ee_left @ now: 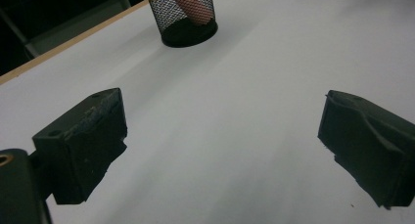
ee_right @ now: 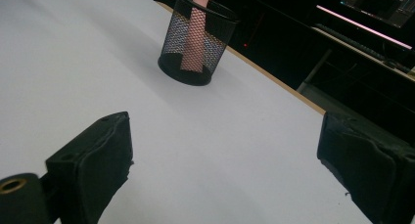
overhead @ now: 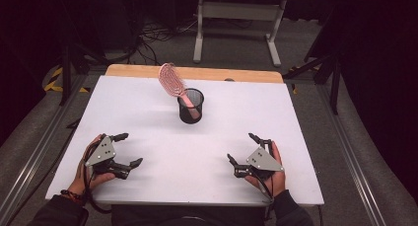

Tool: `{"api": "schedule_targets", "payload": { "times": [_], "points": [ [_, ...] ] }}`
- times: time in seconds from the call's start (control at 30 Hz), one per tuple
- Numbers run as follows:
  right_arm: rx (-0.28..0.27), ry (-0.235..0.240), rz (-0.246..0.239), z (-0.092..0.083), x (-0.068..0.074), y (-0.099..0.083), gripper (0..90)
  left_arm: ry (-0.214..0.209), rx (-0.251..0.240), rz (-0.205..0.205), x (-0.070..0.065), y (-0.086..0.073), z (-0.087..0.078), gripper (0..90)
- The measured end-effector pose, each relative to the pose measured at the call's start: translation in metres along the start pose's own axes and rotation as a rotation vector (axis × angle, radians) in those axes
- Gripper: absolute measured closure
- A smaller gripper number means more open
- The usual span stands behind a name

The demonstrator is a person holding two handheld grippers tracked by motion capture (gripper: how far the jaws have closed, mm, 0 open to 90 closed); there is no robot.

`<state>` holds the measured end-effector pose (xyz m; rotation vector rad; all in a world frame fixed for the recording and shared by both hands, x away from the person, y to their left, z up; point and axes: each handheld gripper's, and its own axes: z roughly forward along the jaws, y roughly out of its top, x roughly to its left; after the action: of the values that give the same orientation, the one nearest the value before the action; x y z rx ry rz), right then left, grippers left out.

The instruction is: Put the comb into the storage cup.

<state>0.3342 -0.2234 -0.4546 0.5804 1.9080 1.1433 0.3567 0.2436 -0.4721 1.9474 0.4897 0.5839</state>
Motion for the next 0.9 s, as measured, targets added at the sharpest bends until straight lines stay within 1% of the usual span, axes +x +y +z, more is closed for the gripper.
{"api": "schedule_targets", "payload": {
  "times": [0.07, 0.13, 0.2, 0.3, 0.37, 0.4, 0.57, 0.77, 0.9],
  "points": [
    [0.005, 0.001, 0.0, 0.0009, -0.0003, 0.0, 6.5, -0.005, -0.001, -0.007, 0.0007, -0.0007, 0.0002, 5.1],
    [0.008, -0.003, -0.006, 0.0013, -0.0001, -0.0002, 6.5, -0.002, 0.0, -0.005, 0.0006, -0.0007, 0.0002, 5.1],
    [0.008, -0.002, 0.004, 0.0017, -0.0012, -0.0013, 6.5, -0.004, 0.0, -0.004, 0.0011, -0.0006, -0.0002, 5.1],
    [0.014, -0.003, 0.014, 0.0023, -0.0028, -0.0029, 6.5, 0.006, 0.0, -0.002, 0.0007, -0.0002, -0.0008, 5.2],
    [0.012, -0.001, 0.003, 0.0018, -0.0024, -0.0028, 6.5, 0.009, -0.003, 0.006, 0.0003, 0.0007, -0.0012, 5.2],
    [0.011, -0.002, -0.002, 0.0017, -0.0025, -0.0027, 6.5, 0.006, -0.006, 0.003, 0.0008, 0.0006, -0.0007, 5.2],
    [0.006, -0.002, 0.009, 0.0039, -0.0049, -0.0024, 6.5, 0.002, 0.004, -0.002, 0.004, -0.0008, 0.0007, 5.2],
    [0.004, 0.008, 0.002, 0.0044, -0.003, -0.0013, 6.5, 0.01, -0.007, -0.01, 0.0035, 0.0002, -0.0011, 5.3],
    [-0.004, 0.003, 0.009, 0.0029, -0.0044, -0.0009, 6.4, 0.007, 0.0, -0.006, 0.0034, 0.0001, 0.0001, 5.4]
  ]
}}
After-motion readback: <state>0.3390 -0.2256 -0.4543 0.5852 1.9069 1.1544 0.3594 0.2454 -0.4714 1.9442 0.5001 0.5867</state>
